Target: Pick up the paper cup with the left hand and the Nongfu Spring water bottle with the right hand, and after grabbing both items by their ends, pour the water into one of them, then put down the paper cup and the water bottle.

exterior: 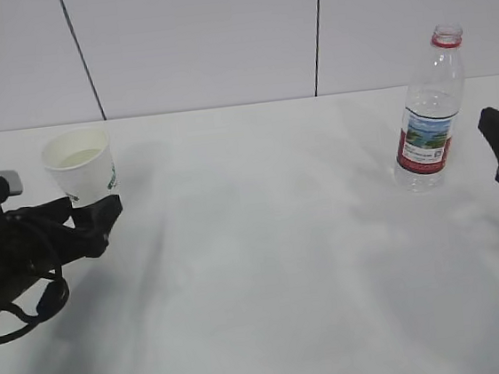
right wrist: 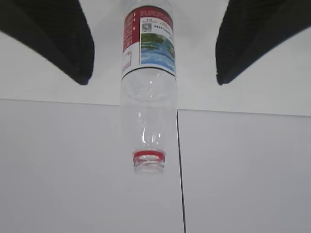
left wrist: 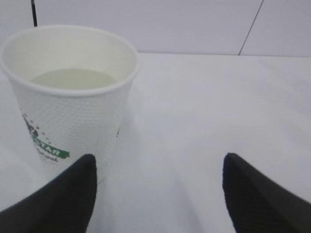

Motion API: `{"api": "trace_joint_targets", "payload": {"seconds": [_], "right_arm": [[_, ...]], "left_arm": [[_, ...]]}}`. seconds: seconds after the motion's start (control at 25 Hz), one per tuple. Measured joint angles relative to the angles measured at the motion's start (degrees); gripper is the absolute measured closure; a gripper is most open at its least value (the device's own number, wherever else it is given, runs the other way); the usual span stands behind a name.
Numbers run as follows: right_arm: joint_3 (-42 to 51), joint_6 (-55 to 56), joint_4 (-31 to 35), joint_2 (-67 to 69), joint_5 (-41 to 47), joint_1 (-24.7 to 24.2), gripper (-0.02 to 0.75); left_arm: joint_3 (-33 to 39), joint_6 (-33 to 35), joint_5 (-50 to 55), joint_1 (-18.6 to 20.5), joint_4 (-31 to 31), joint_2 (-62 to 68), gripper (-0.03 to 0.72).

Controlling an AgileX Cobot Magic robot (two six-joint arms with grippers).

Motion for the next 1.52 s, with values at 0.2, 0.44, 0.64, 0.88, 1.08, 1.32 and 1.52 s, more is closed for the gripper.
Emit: {"api": "trace_joint_targets", "payload": {"seconds": [0.2, 0.44, 0.64, 0.88, 1.08, 1.32, 1.52], "right_arm": [[-2.74, 0.24, 0.00, 0.00, 0.82, 0.00, 0.152], [-6.22, 0.59, -0.11, 0.00, 3.49, 0.00, 0.153], [-7.79, 0.72, -0.11, -0.68, 5.45, 0.00, 0.153], [-9.57, 0.72, -0.11, -1.57, 8.74, 0.00, 0.153], [-12.85, 0.72, -0.11, -2.90, 11.94, 0.00, 0.152], [-15.18, 0.72, -0.11, -3.61, 15.05, 0.00, 0.152], [-16.78, 0.72, -0.11, -6.95, 19.41, 0.00, 0.153]], "left_arm": [[1.03, 0.00, 0.00, 0.00, -0.25, -4.84, 0.097], [1.18, 0.00, 0.00, 0.00, -0.01, -10.29, 0.097], [1.18, 0.00, 2.15, 0.00, 0.09, -14.98, 0.098], [1.23, 0.00, 6.01, 0.00, 0.09, -16.24, 0.098], [1.32, 0.00, 10.80, 0.00, 0.18, -17.68, 0.101], [1.37, 0.00, 15.49, 0.00, -0.96, -20.93, 0.103], [1.45, 0.00, 22.74, 0.00, -1.22, -24.88, 0.104]]}}
